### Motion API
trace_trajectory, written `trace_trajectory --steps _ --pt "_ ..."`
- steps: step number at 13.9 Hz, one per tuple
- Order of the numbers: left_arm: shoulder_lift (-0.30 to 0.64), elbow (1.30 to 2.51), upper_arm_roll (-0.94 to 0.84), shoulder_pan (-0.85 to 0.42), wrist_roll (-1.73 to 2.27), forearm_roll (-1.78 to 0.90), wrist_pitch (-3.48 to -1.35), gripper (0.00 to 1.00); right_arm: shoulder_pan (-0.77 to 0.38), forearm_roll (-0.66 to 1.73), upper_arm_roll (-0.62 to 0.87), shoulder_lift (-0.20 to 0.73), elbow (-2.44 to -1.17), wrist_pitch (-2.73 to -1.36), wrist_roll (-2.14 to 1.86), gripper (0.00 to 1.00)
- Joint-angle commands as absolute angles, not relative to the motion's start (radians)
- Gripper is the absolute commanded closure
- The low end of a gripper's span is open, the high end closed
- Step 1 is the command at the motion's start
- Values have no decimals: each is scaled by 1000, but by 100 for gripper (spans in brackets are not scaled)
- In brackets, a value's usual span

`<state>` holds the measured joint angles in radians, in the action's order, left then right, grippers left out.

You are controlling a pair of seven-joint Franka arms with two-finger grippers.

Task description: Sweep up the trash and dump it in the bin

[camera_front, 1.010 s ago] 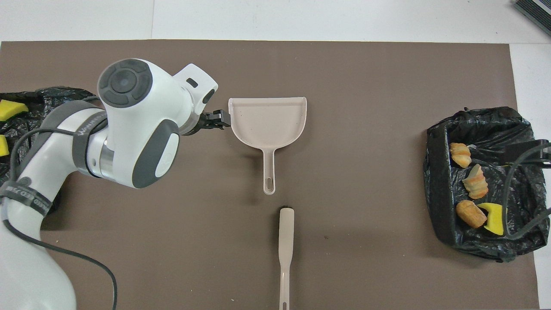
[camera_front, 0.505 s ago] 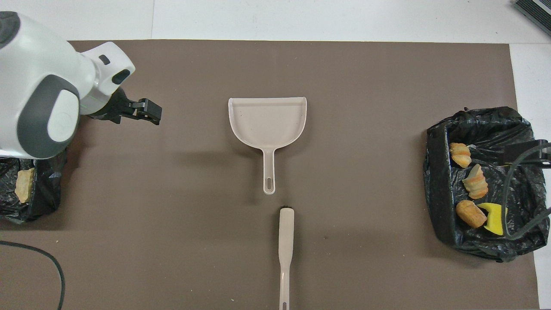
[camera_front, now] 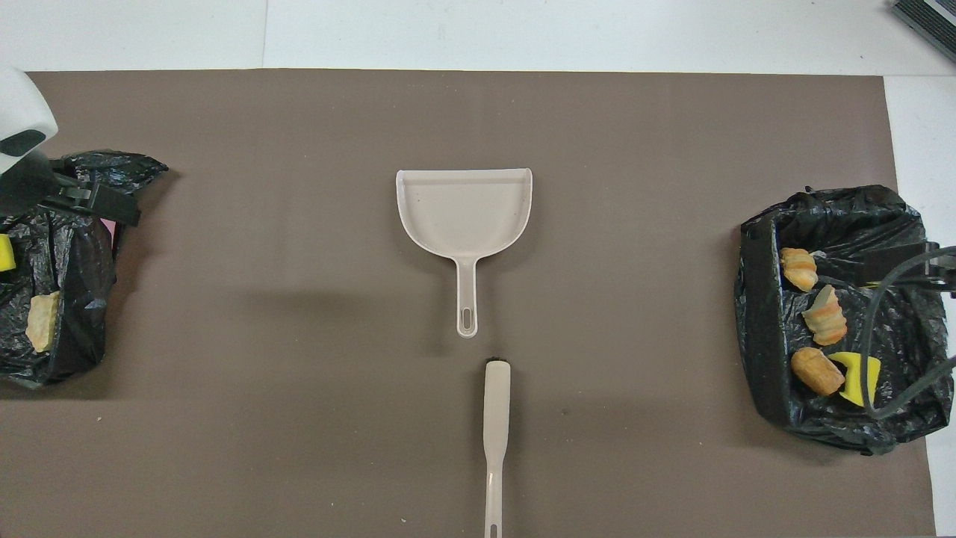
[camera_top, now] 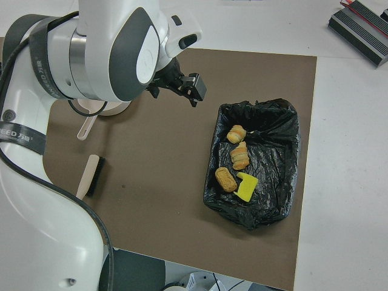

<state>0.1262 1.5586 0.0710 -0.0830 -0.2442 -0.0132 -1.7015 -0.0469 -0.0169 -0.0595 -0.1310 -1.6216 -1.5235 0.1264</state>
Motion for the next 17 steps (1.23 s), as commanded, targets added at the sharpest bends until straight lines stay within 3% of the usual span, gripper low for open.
trace_trajectory --steps 1,5,8,17 --pt "37 1629 71 -80 -236 11 -1686 0 -46 -6 -66 -104 -1595 -1532 94 0" --pt "11 1580 71 -77 -199 12 -1607 0 -43 6 -66 -120 -1609 -1523 100 0" --pt "-46 1647 69 -77 -201 11 -1571 0 -43 3 -64 -121 -1605 -1523 94 0" --pt "-31 1562 69 -84 -106 -2 -1514 0 -43 6 -60 -132 -1623 -1539 94 0"
